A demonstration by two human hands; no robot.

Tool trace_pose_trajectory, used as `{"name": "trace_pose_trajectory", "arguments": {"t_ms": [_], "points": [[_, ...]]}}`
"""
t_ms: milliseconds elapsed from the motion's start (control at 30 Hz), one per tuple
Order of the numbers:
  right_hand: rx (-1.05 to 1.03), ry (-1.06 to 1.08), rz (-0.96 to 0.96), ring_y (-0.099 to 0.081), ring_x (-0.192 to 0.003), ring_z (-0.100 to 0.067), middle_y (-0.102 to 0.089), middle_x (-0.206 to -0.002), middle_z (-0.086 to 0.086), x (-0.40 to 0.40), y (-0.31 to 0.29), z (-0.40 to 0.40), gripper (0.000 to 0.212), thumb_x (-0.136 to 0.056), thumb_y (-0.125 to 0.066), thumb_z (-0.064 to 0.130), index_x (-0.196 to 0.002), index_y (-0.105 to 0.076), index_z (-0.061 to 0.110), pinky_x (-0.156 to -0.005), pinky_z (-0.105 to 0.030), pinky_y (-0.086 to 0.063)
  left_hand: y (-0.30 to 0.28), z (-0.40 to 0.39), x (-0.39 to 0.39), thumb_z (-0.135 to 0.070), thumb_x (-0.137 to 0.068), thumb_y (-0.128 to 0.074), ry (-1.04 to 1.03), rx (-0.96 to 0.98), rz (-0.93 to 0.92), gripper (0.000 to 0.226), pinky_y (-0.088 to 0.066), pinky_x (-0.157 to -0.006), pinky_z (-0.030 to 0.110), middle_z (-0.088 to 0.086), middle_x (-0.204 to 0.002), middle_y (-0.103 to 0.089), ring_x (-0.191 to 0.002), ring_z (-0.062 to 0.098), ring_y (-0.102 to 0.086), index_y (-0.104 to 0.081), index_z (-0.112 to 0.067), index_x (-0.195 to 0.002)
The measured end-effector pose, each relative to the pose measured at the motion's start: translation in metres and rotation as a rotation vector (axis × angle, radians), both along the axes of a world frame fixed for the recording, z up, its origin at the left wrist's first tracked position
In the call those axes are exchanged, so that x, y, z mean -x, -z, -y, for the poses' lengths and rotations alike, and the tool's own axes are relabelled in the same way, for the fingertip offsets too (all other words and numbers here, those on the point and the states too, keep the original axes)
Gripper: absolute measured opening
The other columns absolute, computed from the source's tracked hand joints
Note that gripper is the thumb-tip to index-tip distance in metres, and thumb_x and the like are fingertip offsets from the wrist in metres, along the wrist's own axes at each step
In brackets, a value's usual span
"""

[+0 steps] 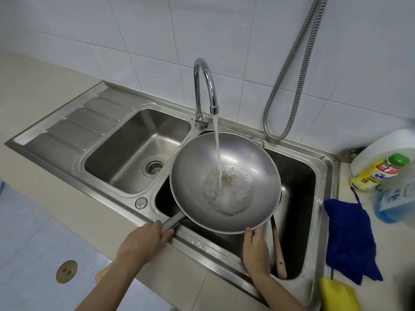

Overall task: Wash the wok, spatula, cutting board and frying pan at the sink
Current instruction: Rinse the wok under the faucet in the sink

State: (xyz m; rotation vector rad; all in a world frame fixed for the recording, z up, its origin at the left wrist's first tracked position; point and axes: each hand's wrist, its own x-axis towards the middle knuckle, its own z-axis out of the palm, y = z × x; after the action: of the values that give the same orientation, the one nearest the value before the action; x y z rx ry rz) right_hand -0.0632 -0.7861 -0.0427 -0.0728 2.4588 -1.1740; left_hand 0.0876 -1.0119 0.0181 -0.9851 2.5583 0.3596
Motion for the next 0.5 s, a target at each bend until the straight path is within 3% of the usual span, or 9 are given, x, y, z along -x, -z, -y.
{"name": "trace_pose_trajectory", "arguments": {"t_ms": [500], "points": [[0.014, -0.010, -0.007, -0.048, -0.054, -0.014, -0.050, -0.058, -0.002, -0.0001, -0.0036, -0.0006, 0.026, -0.100, -0.040, 0.027, -0.079, -0.048, 0.016, -0.050, -0.026, -0.038, -0.0027, -0.0019, -0.0008, -0.061, -0.094, -0.026, 0.037, 0.030, 0.006, 0.045, -0.048, -0.071, 0.032, -0.002, -0.086, -0.058, -0.088, 0.022, -0.063, -0.044, -0.020, -0.092]]}}
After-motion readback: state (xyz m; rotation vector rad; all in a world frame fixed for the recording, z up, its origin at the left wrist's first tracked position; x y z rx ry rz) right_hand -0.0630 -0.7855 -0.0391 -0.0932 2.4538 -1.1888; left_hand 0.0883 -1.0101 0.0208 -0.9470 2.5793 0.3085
